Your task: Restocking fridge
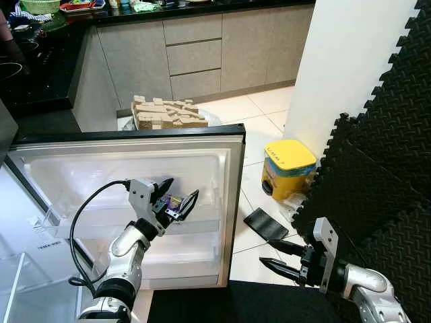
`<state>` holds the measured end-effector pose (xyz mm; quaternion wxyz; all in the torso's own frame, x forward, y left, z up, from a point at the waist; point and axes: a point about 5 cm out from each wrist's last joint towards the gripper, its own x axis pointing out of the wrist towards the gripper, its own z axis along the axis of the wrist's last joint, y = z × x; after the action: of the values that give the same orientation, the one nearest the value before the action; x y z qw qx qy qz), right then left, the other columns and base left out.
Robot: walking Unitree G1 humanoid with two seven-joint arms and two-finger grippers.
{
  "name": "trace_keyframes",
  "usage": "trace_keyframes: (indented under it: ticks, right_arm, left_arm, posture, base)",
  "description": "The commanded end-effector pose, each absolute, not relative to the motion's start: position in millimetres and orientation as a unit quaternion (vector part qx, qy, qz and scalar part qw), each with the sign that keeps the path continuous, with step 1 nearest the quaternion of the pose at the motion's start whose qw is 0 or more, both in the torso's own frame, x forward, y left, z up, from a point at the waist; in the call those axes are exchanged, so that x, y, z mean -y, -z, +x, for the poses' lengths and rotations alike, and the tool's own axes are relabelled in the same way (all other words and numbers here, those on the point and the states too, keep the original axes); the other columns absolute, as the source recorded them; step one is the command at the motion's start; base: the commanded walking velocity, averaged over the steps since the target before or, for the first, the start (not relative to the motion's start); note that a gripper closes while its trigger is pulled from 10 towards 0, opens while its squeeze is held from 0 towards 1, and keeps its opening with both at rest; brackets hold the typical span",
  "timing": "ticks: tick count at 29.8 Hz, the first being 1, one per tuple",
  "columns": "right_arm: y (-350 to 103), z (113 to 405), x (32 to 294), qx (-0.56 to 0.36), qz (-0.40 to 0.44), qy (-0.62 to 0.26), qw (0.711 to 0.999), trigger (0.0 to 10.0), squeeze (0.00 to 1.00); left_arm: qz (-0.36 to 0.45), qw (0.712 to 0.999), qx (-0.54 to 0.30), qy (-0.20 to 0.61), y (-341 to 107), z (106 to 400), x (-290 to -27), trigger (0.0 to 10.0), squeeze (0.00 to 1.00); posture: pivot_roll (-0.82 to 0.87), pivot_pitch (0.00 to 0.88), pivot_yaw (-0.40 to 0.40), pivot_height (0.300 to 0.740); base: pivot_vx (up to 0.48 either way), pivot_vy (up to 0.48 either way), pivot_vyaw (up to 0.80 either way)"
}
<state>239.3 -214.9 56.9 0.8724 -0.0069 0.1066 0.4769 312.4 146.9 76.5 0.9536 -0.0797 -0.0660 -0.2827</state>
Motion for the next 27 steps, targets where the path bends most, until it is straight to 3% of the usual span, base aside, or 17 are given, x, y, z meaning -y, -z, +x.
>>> trace_keyframes:
  ticks: [1,18,27]
  right_arm:
    - [-55.4,238.1,215.9,-0.111,-0.005,-0.475,0.873,10.0,0.00]
    - [-63.9,241.1,219.1,-0.103,-0.005,-0.485,0.868,10.0,0.00]
    - [-99.5,248.2,220.6,-0.045,-0.010,-0.511,0.858,10.0,0.00]
  left_arm:
    - [-0.101,0.957,0.057,0.266,-74.4,314.0,-148.9,10.0,0.00]
    - [-0.144,0.949,0.066,0.272,-75.9,309.2,-167.9,10.0,0.00]
    - [-0.207,0.939,0.049,0.271,-61.0,285.3,-209.7,10.0,0.00]
  posture:
    - [-0.07,0.008,0.041,0.740]
    - [-0.08,0.000,0.036,0.740]
    - [-0.07,0.002,0.034,0.740]
  base:
    - [0.000,0.000,0.00]
    - [0.000,0.000,0.00]
    - [0.000,0.000,0.00]
